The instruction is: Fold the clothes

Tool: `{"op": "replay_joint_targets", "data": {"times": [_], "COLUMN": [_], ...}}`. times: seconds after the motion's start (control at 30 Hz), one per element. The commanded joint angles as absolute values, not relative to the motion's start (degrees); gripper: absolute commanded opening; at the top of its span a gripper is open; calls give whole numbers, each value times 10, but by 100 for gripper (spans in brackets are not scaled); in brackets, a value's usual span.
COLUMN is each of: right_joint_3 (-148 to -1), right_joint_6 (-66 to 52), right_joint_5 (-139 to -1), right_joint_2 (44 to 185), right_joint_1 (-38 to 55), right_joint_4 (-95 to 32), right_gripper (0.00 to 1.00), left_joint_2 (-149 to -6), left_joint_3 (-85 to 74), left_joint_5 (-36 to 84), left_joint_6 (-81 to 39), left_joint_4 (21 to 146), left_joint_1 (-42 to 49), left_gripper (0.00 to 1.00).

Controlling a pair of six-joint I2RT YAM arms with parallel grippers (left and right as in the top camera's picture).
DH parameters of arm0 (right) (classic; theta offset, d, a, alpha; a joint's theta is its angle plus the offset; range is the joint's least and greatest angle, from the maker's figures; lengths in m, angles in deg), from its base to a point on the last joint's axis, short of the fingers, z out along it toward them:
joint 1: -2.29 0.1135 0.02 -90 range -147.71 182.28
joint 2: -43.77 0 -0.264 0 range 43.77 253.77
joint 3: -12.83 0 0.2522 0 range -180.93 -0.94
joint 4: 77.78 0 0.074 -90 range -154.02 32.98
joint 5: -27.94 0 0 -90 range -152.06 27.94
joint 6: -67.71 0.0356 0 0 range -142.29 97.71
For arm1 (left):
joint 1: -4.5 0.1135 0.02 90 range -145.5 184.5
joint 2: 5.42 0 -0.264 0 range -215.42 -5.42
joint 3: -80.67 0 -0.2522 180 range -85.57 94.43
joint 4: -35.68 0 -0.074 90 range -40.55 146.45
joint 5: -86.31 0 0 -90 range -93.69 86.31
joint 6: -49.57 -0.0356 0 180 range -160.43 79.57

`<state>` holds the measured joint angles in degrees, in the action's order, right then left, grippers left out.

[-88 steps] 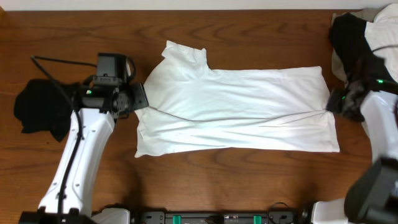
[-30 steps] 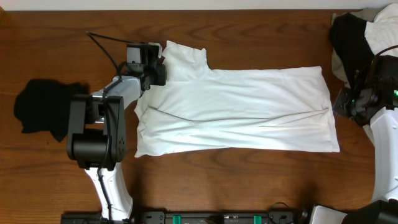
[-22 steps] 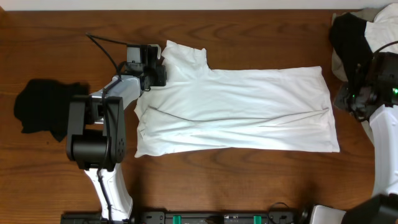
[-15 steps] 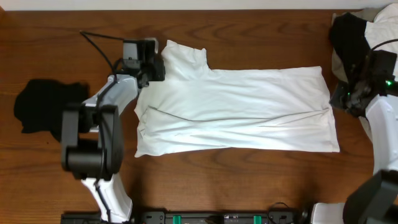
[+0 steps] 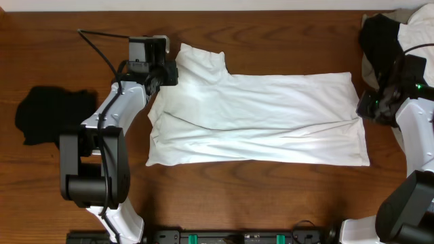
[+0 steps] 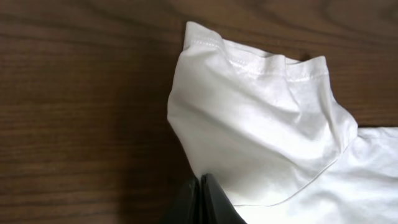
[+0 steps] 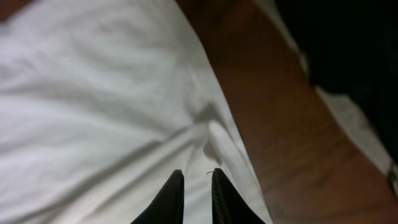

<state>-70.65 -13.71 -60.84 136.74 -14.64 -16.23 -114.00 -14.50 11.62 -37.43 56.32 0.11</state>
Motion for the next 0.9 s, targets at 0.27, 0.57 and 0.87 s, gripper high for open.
{"op": "replay_joint_targets", "data": {"times": [0.27,0.57,0.87], "right_joint_3": [-710,-710,-710], "right_joint_6": [-138,-145,-186], "right_joint_5": [-610,-632,-691], "right_joint_2": [1367,1388,1529], "right_joint_1": [-149,-149,-149], "right_joint_4": [-225,-314,-489], "right_gripper": [13,18,38], "left_joint_2": [-1144,-1144,-1144], "left_joint_3": [-141,-141,-141], "left_joint_5": [121,121,121], "left_joint_6": [-371,-371,-371], "left_joint_4": [580,599,606], "left_joint_1": [2,2,2], "left_gripper": [6,6,6]}}
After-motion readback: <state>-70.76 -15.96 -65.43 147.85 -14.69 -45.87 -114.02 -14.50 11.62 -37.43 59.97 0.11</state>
